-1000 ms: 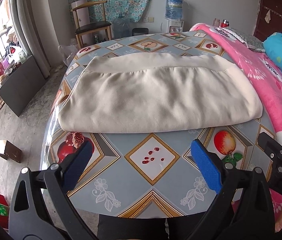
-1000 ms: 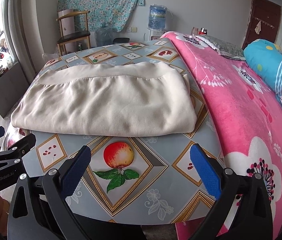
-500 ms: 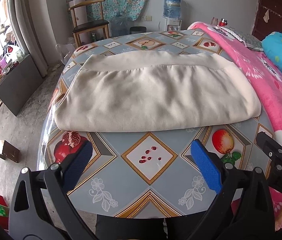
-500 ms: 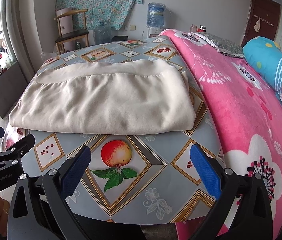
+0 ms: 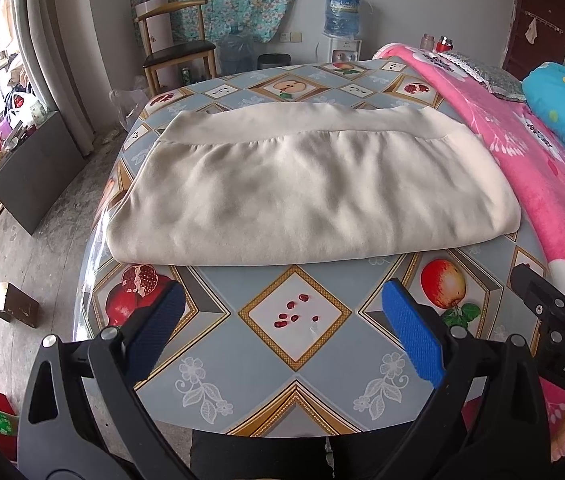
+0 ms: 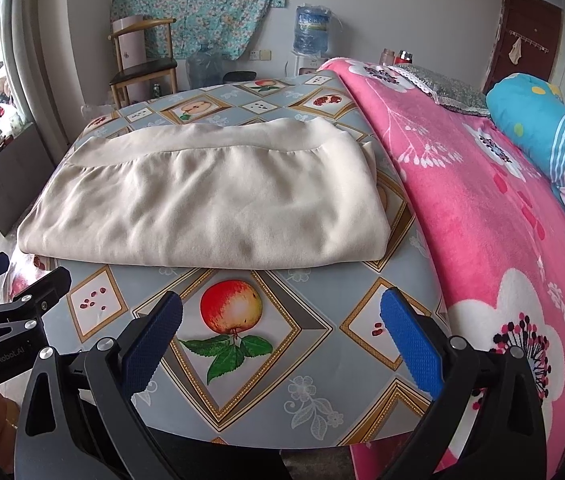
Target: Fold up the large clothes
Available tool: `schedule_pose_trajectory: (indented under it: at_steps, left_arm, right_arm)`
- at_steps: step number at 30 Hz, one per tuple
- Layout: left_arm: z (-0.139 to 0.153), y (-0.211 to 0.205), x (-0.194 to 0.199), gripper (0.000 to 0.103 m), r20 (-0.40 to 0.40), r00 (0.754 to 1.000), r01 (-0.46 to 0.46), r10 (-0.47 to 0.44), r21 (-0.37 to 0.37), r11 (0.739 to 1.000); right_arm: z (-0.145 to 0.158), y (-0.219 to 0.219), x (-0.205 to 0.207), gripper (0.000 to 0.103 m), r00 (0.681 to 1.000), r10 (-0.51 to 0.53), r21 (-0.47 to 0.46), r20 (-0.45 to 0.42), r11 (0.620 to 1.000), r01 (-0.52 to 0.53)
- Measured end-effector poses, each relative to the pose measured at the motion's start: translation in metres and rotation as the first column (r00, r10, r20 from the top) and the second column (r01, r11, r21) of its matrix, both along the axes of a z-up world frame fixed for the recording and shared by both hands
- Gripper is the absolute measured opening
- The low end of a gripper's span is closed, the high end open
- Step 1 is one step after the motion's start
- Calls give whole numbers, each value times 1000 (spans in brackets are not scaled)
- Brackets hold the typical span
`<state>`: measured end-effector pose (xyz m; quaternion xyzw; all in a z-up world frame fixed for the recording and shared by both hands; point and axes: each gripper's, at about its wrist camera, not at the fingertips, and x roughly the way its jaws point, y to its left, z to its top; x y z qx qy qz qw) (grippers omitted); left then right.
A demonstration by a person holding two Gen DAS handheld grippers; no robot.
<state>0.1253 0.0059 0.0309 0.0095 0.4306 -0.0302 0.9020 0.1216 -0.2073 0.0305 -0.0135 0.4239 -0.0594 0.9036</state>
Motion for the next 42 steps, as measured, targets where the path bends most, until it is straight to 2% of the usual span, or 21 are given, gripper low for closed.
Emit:
schedule_pose_trajectory:
  at_steps: [42]
  left_arm:
    - [0, -2, 0, 95, 0, 1000, 0, 0, 0, 1000]
  right_arm:
    - [0, -1, 1, 97, 1000, 7, -5, -8, 1000, -7]
